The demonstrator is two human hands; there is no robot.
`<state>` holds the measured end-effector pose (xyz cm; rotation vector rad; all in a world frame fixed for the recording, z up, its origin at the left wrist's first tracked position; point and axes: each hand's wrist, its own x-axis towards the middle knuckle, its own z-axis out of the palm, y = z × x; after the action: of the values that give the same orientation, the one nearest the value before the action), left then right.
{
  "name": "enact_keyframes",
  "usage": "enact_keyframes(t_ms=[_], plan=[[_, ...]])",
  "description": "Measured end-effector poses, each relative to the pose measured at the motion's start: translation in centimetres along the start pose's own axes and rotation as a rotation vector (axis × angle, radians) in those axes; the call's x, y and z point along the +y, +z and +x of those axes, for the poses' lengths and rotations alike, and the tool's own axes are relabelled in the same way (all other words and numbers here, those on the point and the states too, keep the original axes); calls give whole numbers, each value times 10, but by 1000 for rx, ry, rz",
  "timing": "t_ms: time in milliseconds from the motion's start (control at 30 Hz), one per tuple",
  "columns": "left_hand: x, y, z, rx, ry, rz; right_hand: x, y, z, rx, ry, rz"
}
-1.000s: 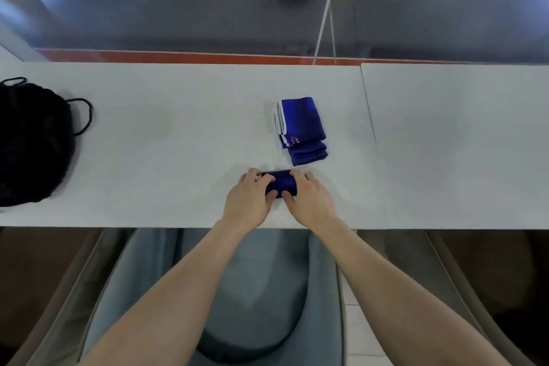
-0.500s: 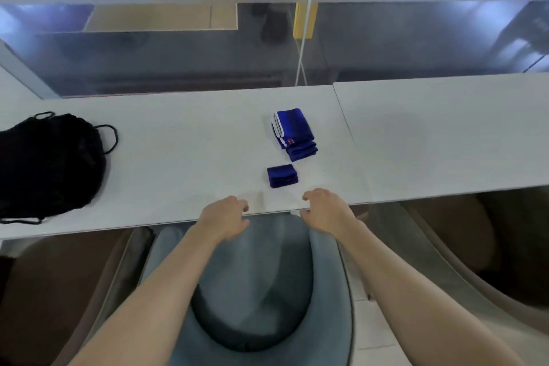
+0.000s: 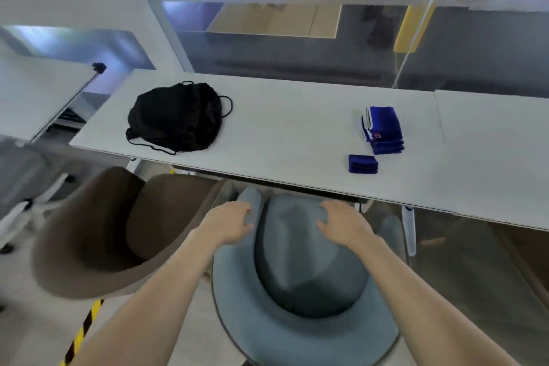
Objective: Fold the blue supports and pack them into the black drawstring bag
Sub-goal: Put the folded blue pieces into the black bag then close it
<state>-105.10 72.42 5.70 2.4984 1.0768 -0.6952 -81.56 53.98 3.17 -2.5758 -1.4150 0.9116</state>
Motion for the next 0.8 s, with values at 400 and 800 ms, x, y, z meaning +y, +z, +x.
enact_keyframes(t_ms=[400, 800], plan=[[-128, -30, 26, 332, -221, -191, -124, 7, 74, 46, -65, 11], [-251, -102, 257, 198, -283, 40, -183, 28, 166, -16, 184, 76]])
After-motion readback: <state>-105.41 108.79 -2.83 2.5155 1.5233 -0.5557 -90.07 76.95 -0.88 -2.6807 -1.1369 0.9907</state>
